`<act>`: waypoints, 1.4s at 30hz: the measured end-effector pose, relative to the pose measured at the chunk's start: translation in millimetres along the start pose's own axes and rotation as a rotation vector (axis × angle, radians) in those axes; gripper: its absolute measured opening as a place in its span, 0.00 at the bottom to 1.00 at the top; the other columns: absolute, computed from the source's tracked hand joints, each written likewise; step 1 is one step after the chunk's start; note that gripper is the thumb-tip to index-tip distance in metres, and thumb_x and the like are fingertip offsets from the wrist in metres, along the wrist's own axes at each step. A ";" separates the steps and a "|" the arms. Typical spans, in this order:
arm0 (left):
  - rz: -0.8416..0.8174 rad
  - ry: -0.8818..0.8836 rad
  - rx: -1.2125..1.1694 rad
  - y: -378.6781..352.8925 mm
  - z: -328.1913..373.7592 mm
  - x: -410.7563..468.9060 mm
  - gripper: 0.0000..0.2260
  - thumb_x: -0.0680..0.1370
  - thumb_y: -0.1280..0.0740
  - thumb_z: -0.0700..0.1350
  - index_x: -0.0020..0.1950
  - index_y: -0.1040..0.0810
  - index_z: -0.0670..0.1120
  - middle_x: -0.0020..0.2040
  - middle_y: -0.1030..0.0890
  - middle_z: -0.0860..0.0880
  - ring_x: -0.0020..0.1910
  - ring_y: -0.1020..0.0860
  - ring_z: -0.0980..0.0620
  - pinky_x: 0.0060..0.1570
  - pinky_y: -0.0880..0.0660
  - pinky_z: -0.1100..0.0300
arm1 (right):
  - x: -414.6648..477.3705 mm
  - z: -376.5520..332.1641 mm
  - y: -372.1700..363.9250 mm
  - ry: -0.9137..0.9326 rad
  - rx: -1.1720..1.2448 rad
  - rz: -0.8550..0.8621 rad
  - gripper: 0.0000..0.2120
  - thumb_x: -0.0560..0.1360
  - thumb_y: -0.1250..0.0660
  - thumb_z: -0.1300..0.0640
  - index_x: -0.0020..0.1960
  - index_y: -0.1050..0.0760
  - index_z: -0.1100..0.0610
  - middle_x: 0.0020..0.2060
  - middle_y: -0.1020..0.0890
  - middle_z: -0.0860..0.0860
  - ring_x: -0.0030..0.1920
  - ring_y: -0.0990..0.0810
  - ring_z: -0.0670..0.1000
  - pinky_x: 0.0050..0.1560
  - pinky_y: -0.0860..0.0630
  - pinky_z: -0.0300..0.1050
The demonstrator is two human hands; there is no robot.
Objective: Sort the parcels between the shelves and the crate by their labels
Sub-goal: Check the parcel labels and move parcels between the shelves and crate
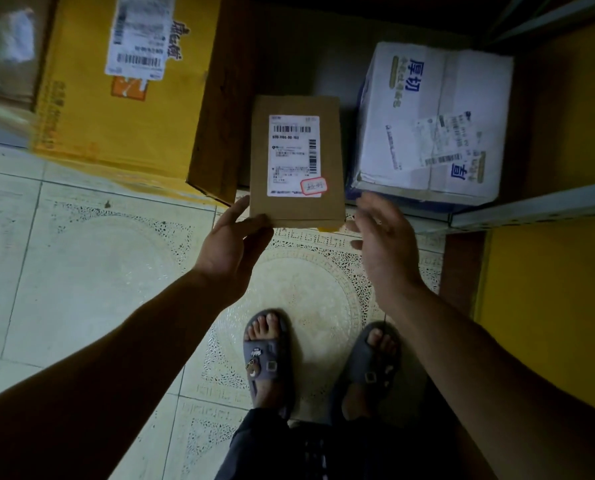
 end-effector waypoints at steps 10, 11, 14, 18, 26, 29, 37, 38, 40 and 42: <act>-0.189 -0.044 -0.323 4.9 11.0 -44.9 0.26 0.74 0.37 0.32 0.73 0.32 0.42 0.69 0.26 0.39 0.68 0.27 0.45 0.67 0.30 0.56 | 8.3 -37.2 10.2 -0.054 0.206 -0.160 0.23 0.77 0.36 0.44 0.70 0.30 0.50 0.62 0.20 0.47 0.61 0.21 0.47 0.67 0.28 0.57; -0.210 -0.049 -0.330 4.8 12.3 -48.6 0.28 0.73 0.35 0.33 0.73 0.32 0.42 0.69 0.26 0.39 0.69 0.27 0.45 0.67 0.31 0.56 | 7.4 -39.9 10.7 -0.049 0.218 -0.187 0.24 0.77 0.36 0.44 0.70 0.30 0.51 0.61 0.19 0.47 0.60 0.20 0.47 0.66 0.28 0.58; -0.257 -0.044 -0.378 5.4 15.3 -59.5 0.34 0.64 0.23 0.37 0.70 0.28 0.44 0.65 0.23 0.41 0.67 0.26 0.46 0.65 0.28 0.58 | 2.6 -48.9 15.7 0.009 0.285 -0.192 0.21 0.78 0.35 0.49 0.69 0.28 0.53 0.59 0.18 0.49 0.60 0.20 0.49 0.65 0.27 0.59; -0.320 -0.006 -0.427 4.0 16.1 -71.4 0.37 0.63 0.23 0.37 0.72 0.30 0.44 0.69 0.26 0.41 0.71 0.30 0.45 0.68 0.33 0.56 | -9.7 -58.1 26.0 0.122 0.370 -0.190 0.14 0.78 0.36 0.56 0.62 0.23 0.53 0.57 0.16 0.51 0.60 0.19 0.52 0.65 0.26 0.59; -0.336 0.021 -0.455 1.1 20.3 -79.4 0.42 0.58 0.20 0.37 0.71 0.29 0.44 0.66 0.25 0.41 0.69 0.29 0.45 0.67 0.31 0.56 | -23.6 -64.6 35.2 0.179 0.418 -0.170 0.23 0.73 0.32 0.53 0.66 0.25 0.59 0.60 0.18 0.56 0.63 0.22 0.55 0.61 0.26 0.49; -0.342 0.028 -0.465 1.3 20.5 -78.0 0.41 0.59 0.20 0.37 0.71 0.29 0.44 0.64 0.23 0.42 0.68 0.28 0.45 0.67 0.31 0.55 | -22.6 -62.1 35.4 0.170 0.399 -0.163 0.22 0.75 0.35 0.55 0.67 0.26 0.60 0.60 0.18 0.55 0.63 0.22 0.54 0.63 0.26 0.50; -0.231 0.062 -0.380 -12.2 4.9 -88.0 0.28 0.68 0.27 0.39 0.67 0.28 0.39 0.63 0.21 0.42 0.63 0.23 0.45 0.66 0.30 0.52 | -45.5 -36.8 24.6 0.056 0.381 -0.187 0.21 0.74 0.35 0.52 0.66 0.26 0.56 0.57 0.17 0.52 0.60 0.19 0.53 0.61 0.24 0.54; -0.192 0.071 -0.373 -13.0 1.5 -87.6 0.27 0.70 0.31 0.39 0.69 0.29 0.38 0.63 0.21 0.41 0.62 0.22 0.45 0.65 0.28 0.52 | -49.4 -32.0 23.6 0.027 0.374 -0.211 0.21 0.74 0.34 0.51 0.66 0.26 0.56 0.57 0.17 0.51 0.59 0.19 0.52 0.60 0.24 0.53; -0.133 0.083 -0.366 -12.0 -0.6 -89.6 0.28 0.70 0.33 0.39 0.71 0.31 0.37 0.62 0.21 0.40 0.59 0.20 0.45 0.63 0.27 0.53 | -56.1 -25.4 25.2 -0.041 0.381 -0.260 0.21 0.73 0.33 0.50 0.64 0.27 0.54 0.56 0.17 0.49 0.58 0.19 0.50 0.55 0.22 0.50; -0.103 0.087 -0.358 -6.5 -0.2 -90.9 0.30 0.70 0.32 0.39 0.72 0.32 0.38 0.61 0.21 0.40 0.58 0.21 0.46 0.64 0.28 0.50 | -57.0 -21.6 30.8 -0.110 0.396 -0.239 0.20 0.72 0.29 0.50 0.63 0.27 0.52 0.54 0.16 0.48 0.57 0.18 0.49 0.51 0.22 0.46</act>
Point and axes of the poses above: each hand's wrist, its own x-axis towards the middle knuckle, its own y-axis out of the back of the hand, z = x × y, the point moved 2 cm from there along x, towards the middle knuckle
